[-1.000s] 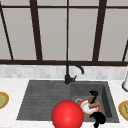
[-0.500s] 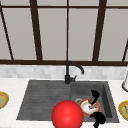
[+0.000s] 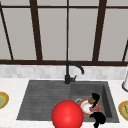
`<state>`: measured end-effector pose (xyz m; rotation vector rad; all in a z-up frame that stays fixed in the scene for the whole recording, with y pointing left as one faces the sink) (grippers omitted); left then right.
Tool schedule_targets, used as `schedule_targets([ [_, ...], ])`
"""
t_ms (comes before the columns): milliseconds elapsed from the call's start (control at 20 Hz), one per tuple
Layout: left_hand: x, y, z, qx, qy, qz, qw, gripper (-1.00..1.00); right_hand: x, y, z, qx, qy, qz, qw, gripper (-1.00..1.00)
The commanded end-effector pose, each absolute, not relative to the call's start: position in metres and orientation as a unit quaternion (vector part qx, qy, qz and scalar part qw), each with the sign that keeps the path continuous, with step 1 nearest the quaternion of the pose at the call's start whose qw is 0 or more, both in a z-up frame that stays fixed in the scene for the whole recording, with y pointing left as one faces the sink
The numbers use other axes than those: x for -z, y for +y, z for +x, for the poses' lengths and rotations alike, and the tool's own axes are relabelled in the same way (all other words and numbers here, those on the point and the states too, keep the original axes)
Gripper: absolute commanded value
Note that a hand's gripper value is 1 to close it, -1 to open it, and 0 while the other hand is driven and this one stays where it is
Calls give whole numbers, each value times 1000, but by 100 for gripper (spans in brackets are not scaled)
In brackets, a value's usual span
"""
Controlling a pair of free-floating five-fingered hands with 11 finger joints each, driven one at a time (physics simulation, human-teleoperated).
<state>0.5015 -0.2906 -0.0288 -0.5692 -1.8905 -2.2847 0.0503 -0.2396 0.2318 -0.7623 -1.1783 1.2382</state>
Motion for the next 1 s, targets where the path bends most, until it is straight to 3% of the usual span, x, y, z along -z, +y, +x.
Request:
schedule_targets([
  [0,38,-278,516,720,-651,-224,82,-100,-232,-240,50,-533,-507,-328,593,0],
  [450,34,-272,547,671,-676,-278,123,-100,-232,-240,50,-533,-507,-328,593,0],
  [950,100,-265,572,691,-673,-247,93,-100,-232,-240,50,-533,-507,-328,593,0],
])
